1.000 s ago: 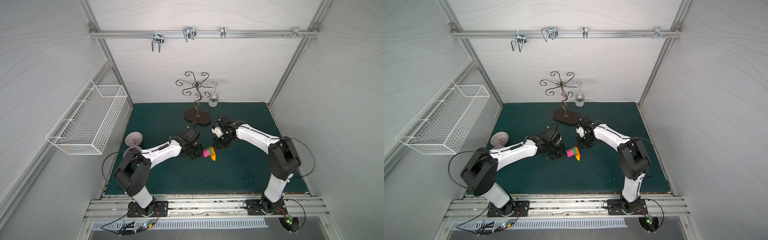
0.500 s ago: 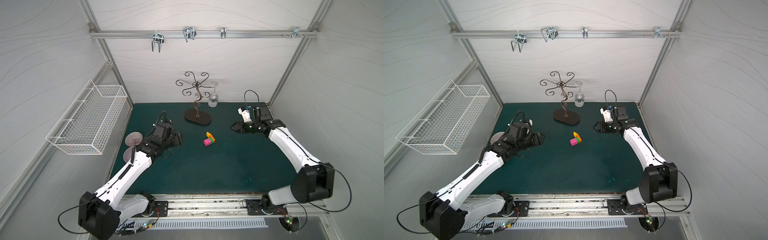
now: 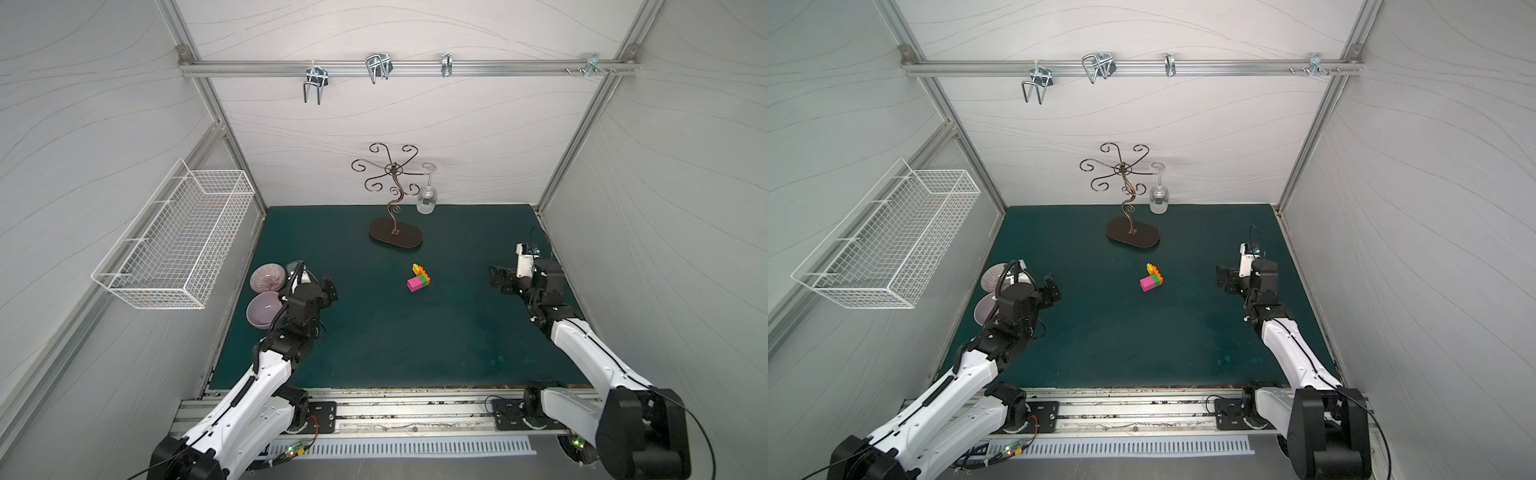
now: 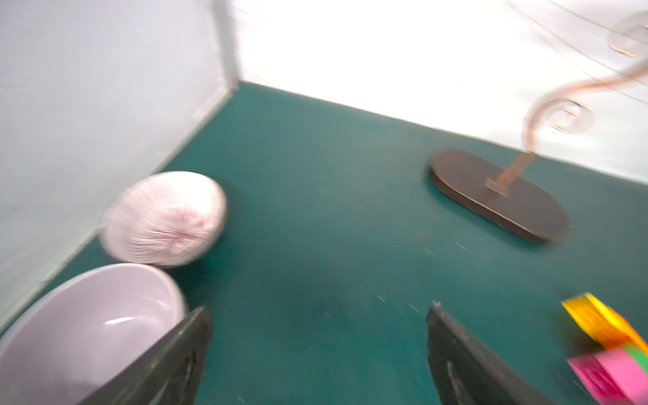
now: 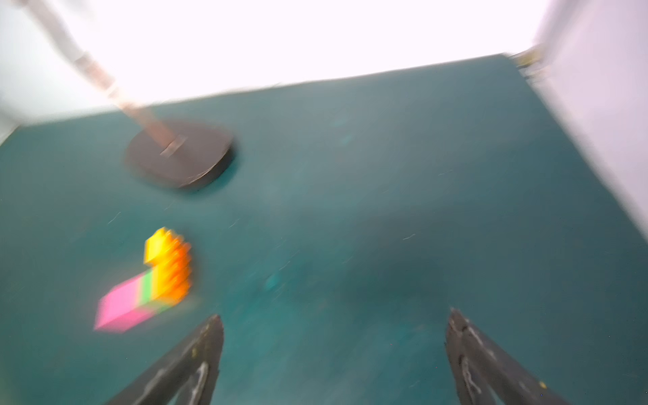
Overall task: Assemble the letter r with lego
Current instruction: Reset both arms
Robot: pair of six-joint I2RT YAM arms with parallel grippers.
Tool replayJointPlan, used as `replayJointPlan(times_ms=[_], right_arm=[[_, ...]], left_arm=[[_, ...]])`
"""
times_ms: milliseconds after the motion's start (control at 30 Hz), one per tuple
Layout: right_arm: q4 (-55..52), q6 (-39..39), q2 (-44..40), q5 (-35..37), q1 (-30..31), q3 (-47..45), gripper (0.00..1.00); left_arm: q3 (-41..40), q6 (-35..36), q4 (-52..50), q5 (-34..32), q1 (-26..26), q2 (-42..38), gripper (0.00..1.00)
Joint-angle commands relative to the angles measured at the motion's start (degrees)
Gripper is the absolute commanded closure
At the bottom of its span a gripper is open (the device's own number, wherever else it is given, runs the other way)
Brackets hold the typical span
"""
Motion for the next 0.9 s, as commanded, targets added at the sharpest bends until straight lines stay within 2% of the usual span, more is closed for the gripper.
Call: replayJointPlan(times_ms=[0,133,167,200,267,333,367,433,500,533,600,633,700,767,800,867], right_arm=[[17.38,1.48,1.93,6.86,-1.82,-6.73,0.01],[33.77,2.71,11.68,7.59,-1.88,-13.50,0.01],[38.99,1.63,14.26,4.81,-1.91,-13.96,0.01],[39.62,-0.62,15.53,1.74,-1.83,-13.47,0.01],[41.66,-1.26,21.65,0.35,-1.94,-11.21,0.01],[49.10,-1.38,28.69,-0.71,-2.13,-11.13,0.01],[50.35,-2.84,29.69,-5.24,-2.33,-10.75,0.01],[40.77,-3.87,27.14,-5.82,-1.76,-8.00,0.01],[44.89,-3.25,28.86,-7.43,-2.41,-8.55,0.01],[43.67,-3.02,27.84,-8.41,-2.92,-8.88,0.01],[46.52,-3.01,28.53,-9.00,-3.01,-9.78,0.01],[46.73,-3.45,28.92,-10.49,-3.18,-9.49,0.01],[40.05,-4.21,28.62,-12.51,-3.21,-6.19,0.01],[33.03,-7.06,28.45,-4.88,0.75,-2.76,0.01],[31.01,-8.55,28.22,-1.37,2.99,-2.09,0.01],[34.26,-8.63,28.25,-1.15,3.28,-3.65,0.01]], left_arm=[[-0.73,-1.51,10.23,-6.73,6.60,2.72,0.01],[-4.13,0.55,18.35,-10.81,8.33,9.89,0.01],[-5.13,1.51,22.08,-10.53,8.36,12.09,0.01],[-5.62,2.06,23.98,-10.27,8.41,13.99,0.01],[-5.94,3.32,28.02,-9.73,8.45,18.59,0.01],[-5.35,5.86,33.31,-8.88,8.53,23.74,0.01],[-3.90,6.67,33.06,-6.81,8.53,25.31,0.02],[-2.03,9.72,35.87,-2.08,8.53,29.19,0.09],[0.17,12.63,36.29,1.57,8.53,32.01,0.13],[-0.21,13.31,38.69,2.44,8.60,33.71,0.11],[-3.52,15.94,52.96,4.63,8.87,39.56,0.06],[-3.62,16.24,52.54,8.01,8.87,40.81,0.07],[-2.31,16.46,53.05,7.31,8.84,42.84,0.08],[-1.24,15.00,48.90,7.99,9.65,41.87,0.08],[-0.70,14.60,47.21,8.07,9.91,41.66,0.03],[-0.83,14.43,47.79,8.18,10.18,41.83,0.00]])
